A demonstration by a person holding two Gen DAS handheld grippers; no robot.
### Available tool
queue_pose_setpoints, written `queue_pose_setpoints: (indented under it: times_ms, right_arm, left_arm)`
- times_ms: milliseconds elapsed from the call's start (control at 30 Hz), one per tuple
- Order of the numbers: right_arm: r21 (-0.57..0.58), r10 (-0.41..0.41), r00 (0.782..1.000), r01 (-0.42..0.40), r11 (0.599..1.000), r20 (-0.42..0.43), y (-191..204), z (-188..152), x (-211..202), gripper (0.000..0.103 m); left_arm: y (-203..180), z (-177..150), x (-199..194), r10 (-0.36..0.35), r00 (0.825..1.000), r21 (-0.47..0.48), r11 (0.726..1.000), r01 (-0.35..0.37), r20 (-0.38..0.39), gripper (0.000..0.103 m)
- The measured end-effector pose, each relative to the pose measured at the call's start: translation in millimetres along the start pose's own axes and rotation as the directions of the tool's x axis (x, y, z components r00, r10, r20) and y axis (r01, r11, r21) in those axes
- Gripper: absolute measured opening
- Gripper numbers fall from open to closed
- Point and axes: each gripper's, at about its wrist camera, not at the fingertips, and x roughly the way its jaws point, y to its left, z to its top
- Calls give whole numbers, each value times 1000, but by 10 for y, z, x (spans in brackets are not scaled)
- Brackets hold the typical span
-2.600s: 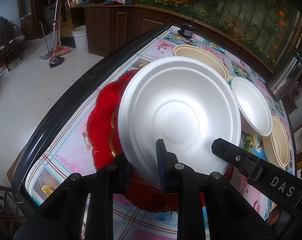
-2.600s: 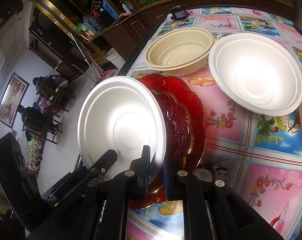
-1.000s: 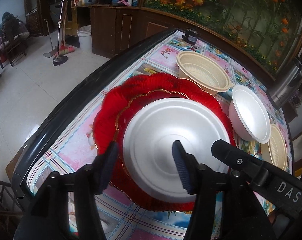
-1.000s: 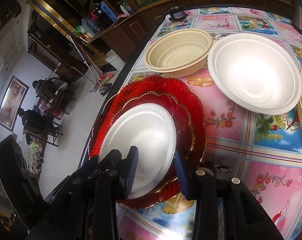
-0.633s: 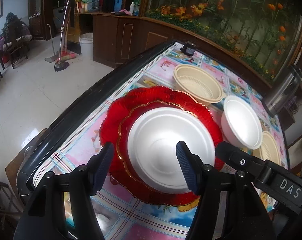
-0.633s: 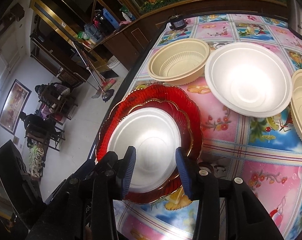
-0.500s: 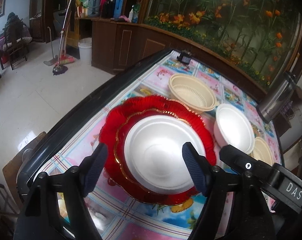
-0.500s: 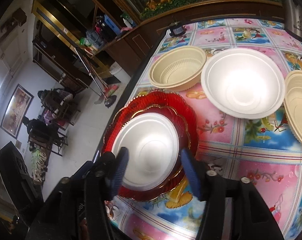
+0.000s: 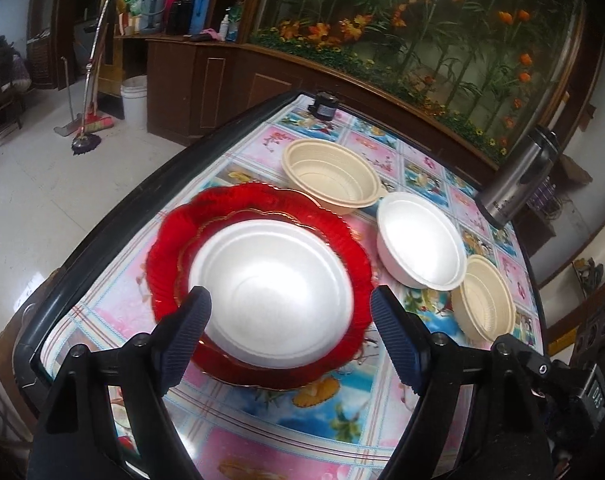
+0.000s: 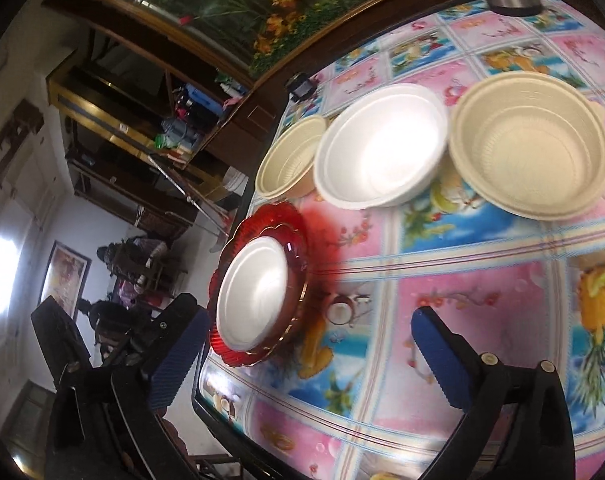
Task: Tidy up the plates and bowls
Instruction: 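Open the right gripper and withdraw it from the white plate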
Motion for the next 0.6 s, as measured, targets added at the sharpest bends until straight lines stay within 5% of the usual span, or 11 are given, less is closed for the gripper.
queue_pose_setpoints:
  times_ms: [300, 600]
  right_arm:
    - [29, 5, 1000, -5, 1000, 22, -200, 53, -247, 102]
    - [-62, 24, 1000, -24, 998, 2, 127, 291, -290, 102]
  left_arm:
    - [-105, 114, -8, -26, 999, 39, 999, 27, -26, 82]
    - [-140, 465, -4, -41, 998, 48, 998, 43, -38, 82]
